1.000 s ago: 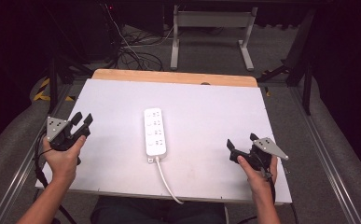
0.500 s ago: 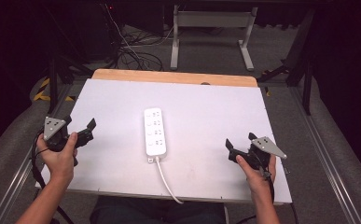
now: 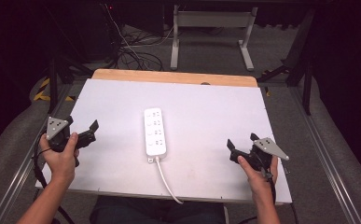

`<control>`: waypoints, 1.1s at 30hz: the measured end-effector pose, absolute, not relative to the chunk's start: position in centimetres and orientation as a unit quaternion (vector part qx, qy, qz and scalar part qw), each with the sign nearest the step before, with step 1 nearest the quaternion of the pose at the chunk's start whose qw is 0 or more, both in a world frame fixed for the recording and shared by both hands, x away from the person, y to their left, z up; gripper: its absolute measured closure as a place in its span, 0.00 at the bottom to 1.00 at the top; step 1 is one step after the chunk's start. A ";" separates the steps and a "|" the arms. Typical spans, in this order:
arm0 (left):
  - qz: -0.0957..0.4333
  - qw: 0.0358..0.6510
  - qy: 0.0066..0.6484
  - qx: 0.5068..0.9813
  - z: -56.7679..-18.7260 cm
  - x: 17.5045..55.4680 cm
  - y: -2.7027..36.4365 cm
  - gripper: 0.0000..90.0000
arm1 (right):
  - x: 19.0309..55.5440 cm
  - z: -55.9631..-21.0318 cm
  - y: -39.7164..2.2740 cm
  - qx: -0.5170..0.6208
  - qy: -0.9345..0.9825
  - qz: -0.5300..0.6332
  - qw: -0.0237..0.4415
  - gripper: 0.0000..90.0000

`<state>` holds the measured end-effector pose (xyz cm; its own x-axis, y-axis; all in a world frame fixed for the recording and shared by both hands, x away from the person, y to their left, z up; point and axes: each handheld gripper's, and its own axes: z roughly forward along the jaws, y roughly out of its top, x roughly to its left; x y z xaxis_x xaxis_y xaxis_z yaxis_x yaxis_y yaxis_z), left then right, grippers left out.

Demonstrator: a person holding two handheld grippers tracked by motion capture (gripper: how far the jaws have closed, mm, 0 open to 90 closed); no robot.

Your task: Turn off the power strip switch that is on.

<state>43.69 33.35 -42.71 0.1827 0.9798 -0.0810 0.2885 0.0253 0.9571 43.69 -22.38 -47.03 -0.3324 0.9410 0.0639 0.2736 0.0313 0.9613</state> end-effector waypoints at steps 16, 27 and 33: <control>0.358 0.478 0.521 0.610 -42.9 43.6 33.3 0.06 | 44.1 -47.1 -21.9 0.470 0.643 0.512 0.323 0.08; 0.359 0.477 0.519 0.612 -42.9 43.7 33.1 0.06 | 44.1 -47.1 -21.9 0.468 0.644 0.511 0.324 0.07; 0.356 0.472 0.520 0.617 -43.0 44.0 33.0 0.07 | 44.1 -47.2 -22.0 0.471 0.644 0.508 0.324 0.07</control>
<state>43.98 33.02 -43.04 0.2064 0.9771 -0.0516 0.3042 -0.0140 0.9525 44.05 -22.03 -47.18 -0.3468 0.9359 0.0608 0.2765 0.0401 0.9602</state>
